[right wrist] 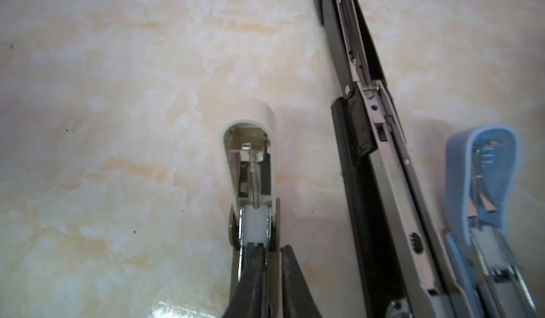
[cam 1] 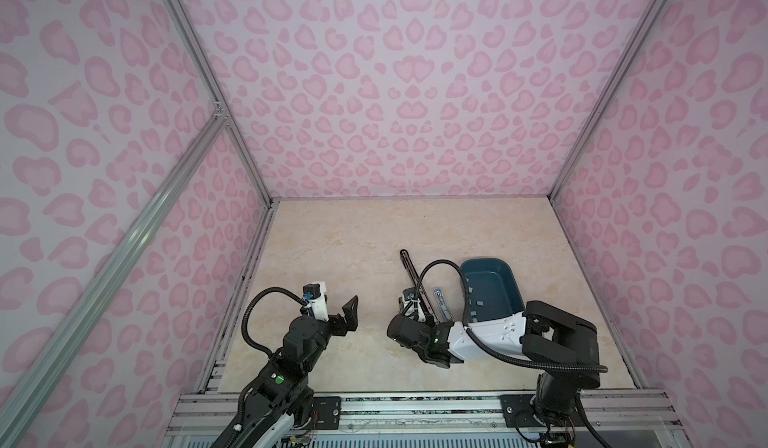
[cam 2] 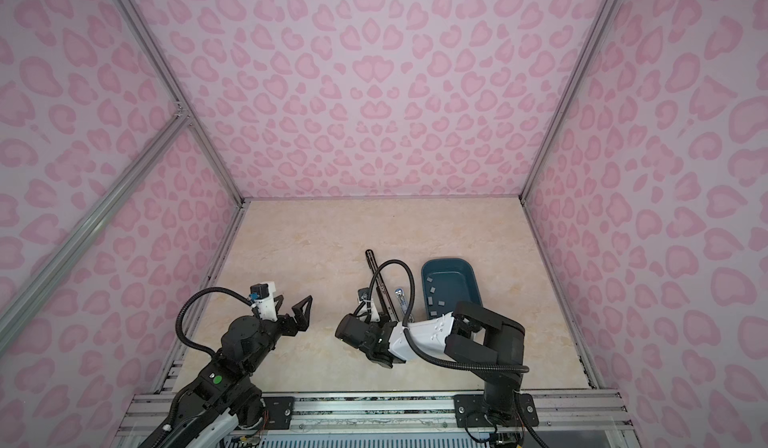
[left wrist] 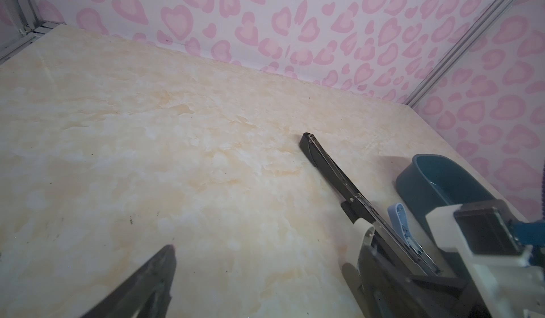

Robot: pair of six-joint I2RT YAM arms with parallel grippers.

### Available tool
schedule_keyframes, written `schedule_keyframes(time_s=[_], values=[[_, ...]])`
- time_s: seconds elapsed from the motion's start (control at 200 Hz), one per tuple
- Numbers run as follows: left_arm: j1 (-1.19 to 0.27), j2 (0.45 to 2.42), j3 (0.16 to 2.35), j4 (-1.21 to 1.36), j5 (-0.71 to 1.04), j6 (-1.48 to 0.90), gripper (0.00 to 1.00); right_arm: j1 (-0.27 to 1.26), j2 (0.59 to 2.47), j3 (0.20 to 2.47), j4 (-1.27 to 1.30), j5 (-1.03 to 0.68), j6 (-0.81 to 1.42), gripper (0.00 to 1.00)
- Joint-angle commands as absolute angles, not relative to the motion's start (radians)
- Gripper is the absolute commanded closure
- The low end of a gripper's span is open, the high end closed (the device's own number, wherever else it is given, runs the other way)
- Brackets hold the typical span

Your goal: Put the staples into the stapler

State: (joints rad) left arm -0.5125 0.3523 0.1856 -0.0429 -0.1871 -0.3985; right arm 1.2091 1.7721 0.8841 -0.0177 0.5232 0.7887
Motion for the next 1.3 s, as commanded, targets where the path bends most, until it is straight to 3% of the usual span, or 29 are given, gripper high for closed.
schedule_keyframes(time_s=[0.0,0.205,0.395,0.665,0.825,1.045,1.295], values=[[-0.512,0.360,0.186,-0.016,-0.207,-0.402,0.02,1.212,1.748,0.870,-0.020,0.552,0.765,0.83],[-0.512,0.447,0.229,0.043,-0.126,-0.461,0.02,1.235,1.694,0.773,0.154,0.529,0.677,0.63],[-0.512,0.678,0.261,0.183,-0.030,-0.483,0.02,1.243,1.694,0.684,0.294,0.476,0.621,0.58],[-0.512,0.904,0.294,0.371,0.109,-0.483,0.02,1.242,1.765,0.682,0.350,0.468,0.558,0.60],[-0.512,0.856,0.287,0.343,0.068,-0.456,0.02,1.241,1.825,0.716,0.363,0.466,0.527,0.58],[-0.512,0.805,0.277,0.280,0.061,-0.442,0.02,1.243,1.882,0.744,0.385,0.425,0.490,0.73],[-0.506,0.759,0.233,0.283,0.076,-0.465,0.02,1.258,1.898,0.717,0.453,0.392,0.448,0.75]])
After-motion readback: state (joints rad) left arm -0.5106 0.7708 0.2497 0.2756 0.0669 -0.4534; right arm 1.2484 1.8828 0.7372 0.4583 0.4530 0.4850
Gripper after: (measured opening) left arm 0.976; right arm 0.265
